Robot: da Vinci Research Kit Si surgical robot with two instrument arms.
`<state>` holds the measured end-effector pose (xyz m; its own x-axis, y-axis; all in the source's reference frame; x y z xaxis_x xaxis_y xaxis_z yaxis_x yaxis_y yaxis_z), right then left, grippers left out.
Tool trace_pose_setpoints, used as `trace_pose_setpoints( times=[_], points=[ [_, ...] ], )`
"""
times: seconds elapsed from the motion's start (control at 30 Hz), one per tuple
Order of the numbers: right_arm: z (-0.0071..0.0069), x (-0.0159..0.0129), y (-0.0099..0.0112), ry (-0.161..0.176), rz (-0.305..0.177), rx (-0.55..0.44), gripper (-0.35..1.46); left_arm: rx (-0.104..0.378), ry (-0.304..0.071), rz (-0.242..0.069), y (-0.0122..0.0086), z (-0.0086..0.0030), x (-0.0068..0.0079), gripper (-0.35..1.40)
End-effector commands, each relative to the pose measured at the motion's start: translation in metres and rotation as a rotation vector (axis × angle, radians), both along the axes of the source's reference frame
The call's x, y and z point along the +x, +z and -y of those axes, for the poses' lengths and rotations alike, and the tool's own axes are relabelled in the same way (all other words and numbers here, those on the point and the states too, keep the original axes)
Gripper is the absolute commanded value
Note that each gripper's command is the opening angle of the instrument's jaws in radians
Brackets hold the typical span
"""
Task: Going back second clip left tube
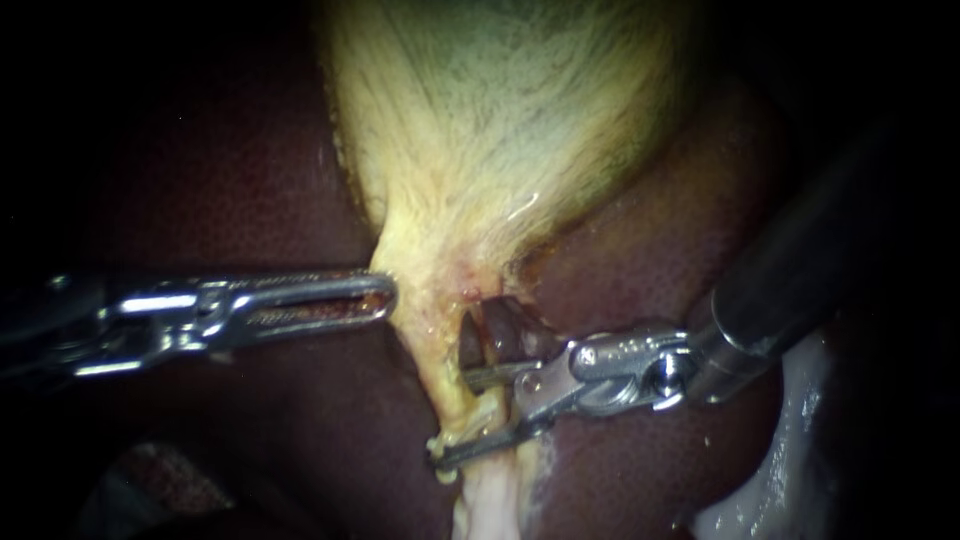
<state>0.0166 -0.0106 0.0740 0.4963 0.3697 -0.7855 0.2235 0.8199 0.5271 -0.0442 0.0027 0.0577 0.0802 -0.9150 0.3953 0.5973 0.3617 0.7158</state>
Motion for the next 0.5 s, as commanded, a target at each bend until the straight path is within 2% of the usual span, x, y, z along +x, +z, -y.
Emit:
trace_pose_setpoints(
  times=[0.03,0.3,0.5],
  points=[
    [0.0001,0.0000,0.0000,0.000,-0.005,-0.002,0.60,0.000,0.000,0.000,0.0000,0.0000,0.0001,-0.35],
    [0.0003,-0.0002,-0.0004,-0.024,-0.033,-0.057,0.60,0.000,0.001,0.000,0.0000,0.0000,0.0001,-0.35],
    [0.0006,0.0000,-0.0006,-0.027,-0.036,-0.063,0.60,0.000,0.001,0.000,0.0000,0.0000,0.0001,-0.35]
  ],
)
